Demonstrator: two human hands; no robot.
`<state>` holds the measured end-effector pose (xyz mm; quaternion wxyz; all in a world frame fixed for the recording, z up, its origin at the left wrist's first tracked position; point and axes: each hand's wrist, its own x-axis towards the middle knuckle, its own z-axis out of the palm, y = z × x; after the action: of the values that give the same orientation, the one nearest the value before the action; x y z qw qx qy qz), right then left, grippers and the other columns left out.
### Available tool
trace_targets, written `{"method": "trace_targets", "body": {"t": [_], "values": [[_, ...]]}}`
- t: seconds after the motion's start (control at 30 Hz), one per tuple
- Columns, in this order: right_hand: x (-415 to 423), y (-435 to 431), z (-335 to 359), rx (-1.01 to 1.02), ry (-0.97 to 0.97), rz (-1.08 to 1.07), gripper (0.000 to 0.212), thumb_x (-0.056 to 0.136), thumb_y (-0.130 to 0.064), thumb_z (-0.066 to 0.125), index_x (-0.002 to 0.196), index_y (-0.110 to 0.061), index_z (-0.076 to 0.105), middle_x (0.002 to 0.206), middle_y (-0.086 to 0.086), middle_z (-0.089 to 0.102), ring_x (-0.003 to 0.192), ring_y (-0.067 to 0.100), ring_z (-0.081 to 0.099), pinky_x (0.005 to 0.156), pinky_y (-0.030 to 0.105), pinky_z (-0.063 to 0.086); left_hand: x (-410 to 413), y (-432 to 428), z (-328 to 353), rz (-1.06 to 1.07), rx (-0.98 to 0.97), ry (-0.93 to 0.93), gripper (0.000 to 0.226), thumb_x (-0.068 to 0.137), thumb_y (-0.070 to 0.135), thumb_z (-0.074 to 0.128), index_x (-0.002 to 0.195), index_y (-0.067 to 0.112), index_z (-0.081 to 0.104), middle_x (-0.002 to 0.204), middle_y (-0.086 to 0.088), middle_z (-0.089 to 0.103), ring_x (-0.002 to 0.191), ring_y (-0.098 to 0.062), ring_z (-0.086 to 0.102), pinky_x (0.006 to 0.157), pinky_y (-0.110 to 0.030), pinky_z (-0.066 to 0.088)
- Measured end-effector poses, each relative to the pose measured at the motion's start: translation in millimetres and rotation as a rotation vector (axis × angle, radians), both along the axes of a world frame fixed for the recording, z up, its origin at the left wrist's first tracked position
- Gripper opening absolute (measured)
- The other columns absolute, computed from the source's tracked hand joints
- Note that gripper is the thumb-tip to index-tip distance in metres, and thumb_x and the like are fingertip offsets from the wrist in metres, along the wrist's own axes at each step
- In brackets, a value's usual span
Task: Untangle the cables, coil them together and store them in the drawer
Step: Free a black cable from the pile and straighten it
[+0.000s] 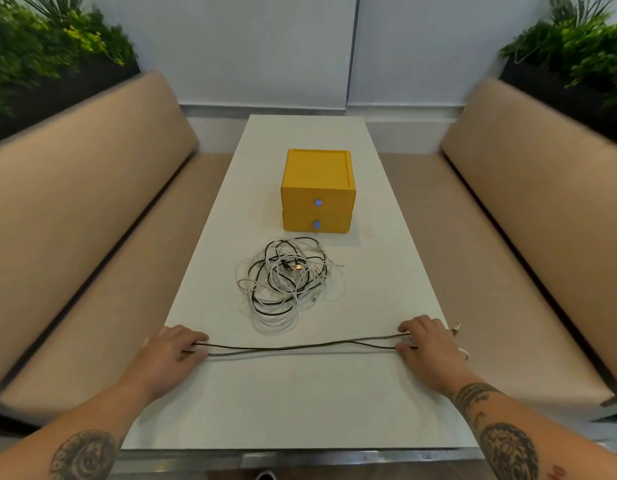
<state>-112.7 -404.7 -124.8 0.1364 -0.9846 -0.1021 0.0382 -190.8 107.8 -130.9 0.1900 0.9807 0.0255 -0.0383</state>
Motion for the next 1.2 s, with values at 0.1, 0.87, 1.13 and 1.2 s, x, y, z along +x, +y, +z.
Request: {"method": "trace_targets", "body": {"t": [0.1, 0.87, 1.13, 1.2], "values": [[0, -1, -2, -0.102, 0.031, 0.081, 0.038, 0.096, -0.053, 0.052, 0.132, -0.043, 0.055, 0.133, -0.015, 0.044, 0.123, 0.018, 0.041, 0.100, 0.036, 0.030, -2, -2, 0, -0.078, 0.036, 0.001, 0.034, 0.080, 0.068, 0.049, 0.111, 0.057, 0.060, 0.104, 0.026, 0.053, 0.100, -0.003, 0.047, 0.090, -0.032, 0.036], [9, 2, 9, -0.062, 0.109, 0.041, 0.020, 0.091, -0.053, 0.056, 0.110, -0.048, 0.057, 0.101, -0.025, 0.050, 0.100, 0.002, 0.043, 0.094, 0.028, 0.025, 27, -10, 11, 0.015, 0.065, 0.117, 0.035, 0.083, 0.044, 0.072, 0.117, 0.044, 0.065, 0.102, 0.023, 0.061, 0.107, -0.006, 0.054, 0.095, -0.033, 0.043], [15, 25, 14, 0.010, 0.066, 0.040, 0.030, 0.095, -0.058, 0.046, 0.113, -0.041, 0.061, 0.108, -0.023, 0.052, 0.105, 0.005, 0.048, 0.095, 0.031, 0.026, 47, -33, 32, -0.016, 0.006, 0.044, 0.016, 0.091, 0.056, 0.059, 0.105, 0.048, 0.061, 0.098, 0.023, 0.061, 0.094, 0.000, 0.054, 0.083, -0.026, 0.044], [18, 35, 18, 0.032, 0.075, 0.030, 0.029, 0.096, -0.055, 0.045, 0.113, -0.039, 0.062, 0.111, -0.022, 0.052, 0.108, 0.005, 0.048, 0.098, 0.031, 0.025, 59, -42, 41, -0.039, -0.042, 0.012, 0.004, 0.094, 0.047, 0.059, 0.098, 0.048, 0.058, 0.097, 0.020, 0.063, 0.091, -0.001, 0.055, 0.078, -0.021, 0.040]]}}
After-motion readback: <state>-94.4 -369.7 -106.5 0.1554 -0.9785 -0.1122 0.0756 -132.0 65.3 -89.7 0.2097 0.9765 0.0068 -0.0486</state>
